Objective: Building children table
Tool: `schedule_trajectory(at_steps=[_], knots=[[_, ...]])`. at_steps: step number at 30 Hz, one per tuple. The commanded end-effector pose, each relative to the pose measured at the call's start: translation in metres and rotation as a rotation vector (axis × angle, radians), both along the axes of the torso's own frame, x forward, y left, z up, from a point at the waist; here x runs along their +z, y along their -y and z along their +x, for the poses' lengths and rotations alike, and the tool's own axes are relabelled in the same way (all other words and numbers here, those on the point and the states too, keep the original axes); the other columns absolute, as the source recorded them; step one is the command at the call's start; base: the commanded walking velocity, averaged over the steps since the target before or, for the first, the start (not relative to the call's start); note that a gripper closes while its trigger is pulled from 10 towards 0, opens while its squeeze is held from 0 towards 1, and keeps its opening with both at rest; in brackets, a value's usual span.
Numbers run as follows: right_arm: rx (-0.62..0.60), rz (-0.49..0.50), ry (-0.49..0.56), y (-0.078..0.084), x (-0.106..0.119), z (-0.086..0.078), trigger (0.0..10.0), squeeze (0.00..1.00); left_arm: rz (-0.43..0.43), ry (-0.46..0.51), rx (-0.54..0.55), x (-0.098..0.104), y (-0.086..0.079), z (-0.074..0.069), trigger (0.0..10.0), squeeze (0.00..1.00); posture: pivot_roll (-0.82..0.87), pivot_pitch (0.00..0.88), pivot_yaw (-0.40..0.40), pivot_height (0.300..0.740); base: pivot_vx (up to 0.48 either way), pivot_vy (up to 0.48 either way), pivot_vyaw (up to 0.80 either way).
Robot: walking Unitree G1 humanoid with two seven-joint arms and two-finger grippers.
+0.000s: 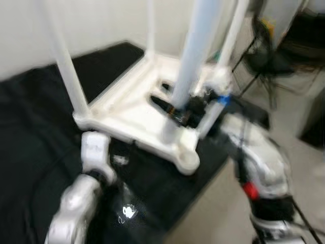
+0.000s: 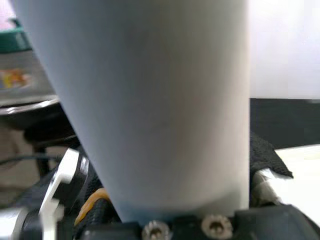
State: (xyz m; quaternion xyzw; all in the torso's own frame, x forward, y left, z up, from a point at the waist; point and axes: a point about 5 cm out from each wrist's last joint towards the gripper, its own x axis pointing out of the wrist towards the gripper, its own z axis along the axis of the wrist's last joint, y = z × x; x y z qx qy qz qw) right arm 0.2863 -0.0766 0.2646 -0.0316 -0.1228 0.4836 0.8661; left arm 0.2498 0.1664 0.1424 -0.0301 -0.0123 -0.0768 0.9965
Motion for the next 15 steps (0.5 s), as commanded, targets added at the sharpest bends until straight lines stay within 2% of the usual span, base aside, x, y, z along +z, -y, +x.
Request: schedule_trajectory(at_steps=[1, 15], knots=[[-0.016, -0.008, 0.006, 0.0074, 0.0014, -0.0010, 10.0, 0.00, -0.027, -0.001, -0.054, 0.0009, 0.0070, -0.0016, 10.0, 0.00, -0.05, 0.132, -0.034, 0.740, 0.000, 0.480, 0.00], [-0.037, -0.024, 0.003, 0.0122, 0.0008, 0.0020, 10.0, 0.00, 0.006, -0.006, -0.119, 0.0012, 0.0100, -0.0055, 10.0, 0.00, -0.05, 0.134, -0.034, 0.740, 0.000, 0.000, 0.00]])
